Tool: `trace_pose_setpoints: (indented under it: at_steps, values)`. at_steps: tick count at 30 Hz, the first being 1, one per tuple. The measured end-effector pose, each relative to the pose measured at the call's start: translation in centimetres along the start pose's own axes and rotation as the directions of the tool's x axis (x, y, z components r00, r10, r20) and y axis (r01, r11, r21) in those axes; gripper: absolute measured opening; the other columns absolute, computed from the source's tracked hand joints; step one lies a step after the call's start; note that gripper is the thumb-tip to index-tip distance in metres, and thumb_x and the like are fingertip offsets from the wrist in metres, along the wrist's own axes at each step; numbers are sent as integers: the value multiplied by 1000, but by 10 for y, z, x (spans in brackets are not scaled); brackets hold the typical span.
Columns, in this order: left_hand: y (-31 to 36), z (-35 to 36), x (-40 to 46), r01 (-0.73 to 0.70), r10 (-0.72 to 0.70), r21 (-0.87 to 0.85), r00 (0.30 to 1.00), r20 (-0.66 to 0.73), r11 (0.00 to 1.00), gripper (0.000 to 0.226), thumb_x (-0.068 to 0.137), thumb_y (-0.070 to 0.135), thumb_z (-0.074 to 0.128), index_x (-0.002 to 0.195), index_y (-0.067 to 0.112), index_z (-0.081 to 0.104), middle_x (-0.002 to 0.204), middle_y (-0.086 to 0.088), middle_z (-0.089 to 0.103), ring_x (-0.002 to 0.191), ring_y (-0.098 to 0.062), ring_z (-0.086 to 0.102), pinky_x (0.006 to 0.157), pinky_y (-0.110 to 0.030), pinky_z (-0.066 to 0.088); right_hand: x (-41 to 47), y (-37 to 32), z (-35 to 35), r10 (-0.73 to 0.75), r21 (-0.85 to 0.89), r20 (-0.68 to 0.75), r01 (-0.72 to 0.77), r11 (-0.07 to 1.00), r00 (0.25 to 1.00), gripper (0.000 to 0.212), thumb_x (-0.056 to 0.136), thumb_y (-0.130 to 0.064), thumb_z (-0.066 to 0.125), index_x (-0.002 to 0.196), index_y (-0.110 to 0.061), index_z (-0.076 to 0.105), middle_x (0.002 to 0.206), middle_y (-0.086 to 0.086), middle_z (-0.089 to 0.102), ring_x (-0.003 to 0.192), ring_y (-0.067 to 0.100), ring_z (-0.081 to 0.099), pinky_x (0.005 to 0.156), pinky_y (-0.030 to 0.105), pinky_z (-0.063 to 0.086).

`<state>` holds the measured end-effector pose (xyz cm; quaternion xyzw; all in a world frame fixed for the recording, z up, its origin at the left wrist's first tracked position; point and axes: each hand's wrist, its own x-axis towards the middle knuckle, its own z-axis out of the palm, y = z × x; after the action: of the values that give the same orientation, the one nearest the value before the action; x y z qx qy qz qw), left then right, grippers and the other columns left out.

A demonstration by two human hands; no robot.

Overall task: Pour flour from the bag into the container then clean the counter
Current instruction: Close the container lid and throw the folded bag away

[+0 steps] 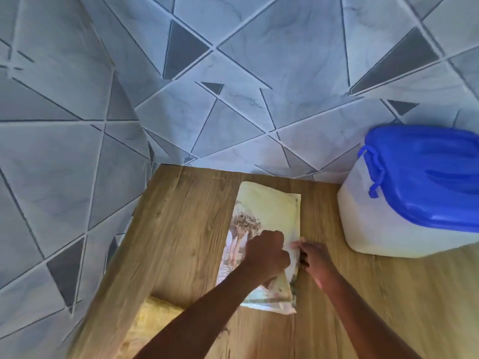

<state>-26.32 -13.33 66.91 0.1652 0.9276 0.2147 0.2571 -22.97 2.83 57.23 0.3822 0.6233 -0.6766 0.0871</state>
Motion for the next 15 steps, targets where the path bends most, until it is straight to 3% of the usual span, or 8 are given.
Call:
trace_pose_setpoints:
  at_steps: [3,6,9,12,15]
  values:
    - [11,25,4,-30,30,87,1000,3,996,20,92,29,54,104,15,58,108,-6,62,103,-27,64,84,-37,49,1,-3,-5,48,54,-11,-47,997,999,27,102,-20,56,101,1,72,91,20,73,78,32,67,63,34,53]
    - [11,35,4,-13,13,25,1000,-11,1000,36,93,49,55,113,19,60,114,1,64,108,-20,61,90,-36,49,3,-3,-7,52,48,-2,-52,997,999,30,98,-23,64,105,5,71,97,32,72,81,38,70,68,39,54]
    - [-8,28,7,25,-29,-23,972,-231,999,33,91,49,58,110,23,61,109,6,66,105,-16,63,88,-39,55,-1,-7,-5,34,-32,8,-34,999,999,26,93,-24,71,100,1,72,92,24,74,86,40,72,73,40,57]
    - [-39,11,17,158,-141,4,891,-431,988,31,88,32,60,115,17,59,119,-3,58,112,-25,58,88,-44,56,-5,-12,-2,-38,-147,-15,35,989,999,18,88,-16,77,81,-3,67,66,9,62,61,22,60,55,27,48]
    - [-85,3,40,329,-336,-90,849,-407,940,44,83,33,62,121,13,54,123,-11,51,116,-35,53,89,-47,50,-2,-13,2,-56,-253,-54,40,967,997,20,84,-10,80,93,-4,63,78,11,65,59,17,59,42,22,46]
